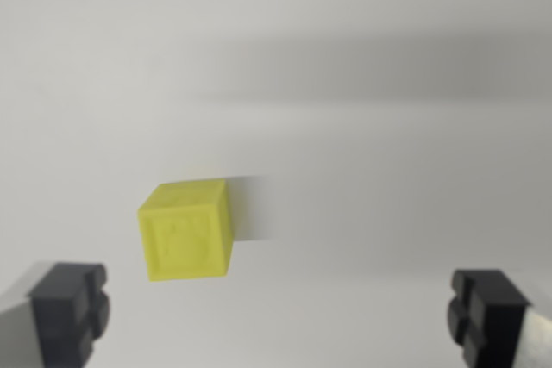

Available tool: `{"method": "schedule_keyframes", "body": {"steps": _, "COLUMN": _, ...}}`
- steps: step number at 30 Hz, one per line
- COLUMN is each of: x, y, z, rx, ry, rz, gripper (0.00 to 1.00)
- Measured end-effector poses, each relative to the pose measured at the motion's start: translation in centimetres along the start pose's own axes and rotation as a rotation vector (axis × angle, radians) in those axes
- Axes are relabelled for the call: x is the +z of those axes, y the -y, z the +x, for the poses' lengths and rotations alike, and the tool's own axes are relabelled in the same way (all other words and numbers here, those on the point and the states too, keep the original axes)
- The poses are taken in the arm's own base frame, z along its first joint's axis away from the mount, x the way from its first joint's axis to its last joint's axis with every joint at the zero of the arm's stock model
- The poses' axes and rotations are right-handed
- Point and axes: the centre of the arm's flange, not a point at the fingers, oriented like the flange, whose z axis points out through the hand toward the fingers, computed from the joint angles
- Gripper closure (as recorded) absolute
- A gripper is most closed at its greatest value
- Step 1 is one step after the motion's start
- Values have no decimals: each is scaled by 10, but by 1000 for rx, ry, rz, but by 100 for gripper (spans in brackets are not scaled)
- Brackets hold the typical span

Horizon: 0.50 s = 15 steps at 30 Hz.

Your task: Pick yellow cube

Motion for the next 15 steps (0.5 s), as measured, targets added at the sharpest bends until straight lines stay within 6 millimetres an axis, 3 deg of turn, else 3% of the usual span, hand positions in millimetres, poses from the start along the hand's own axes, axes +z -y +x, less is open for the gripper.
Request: {"method": "schedule_keyframes", "body": {"steps": 15, "x": 37, "y": -3, "z": -23, "rx": -9, "ry": 3, "rz": 1, "gripper": 0}}
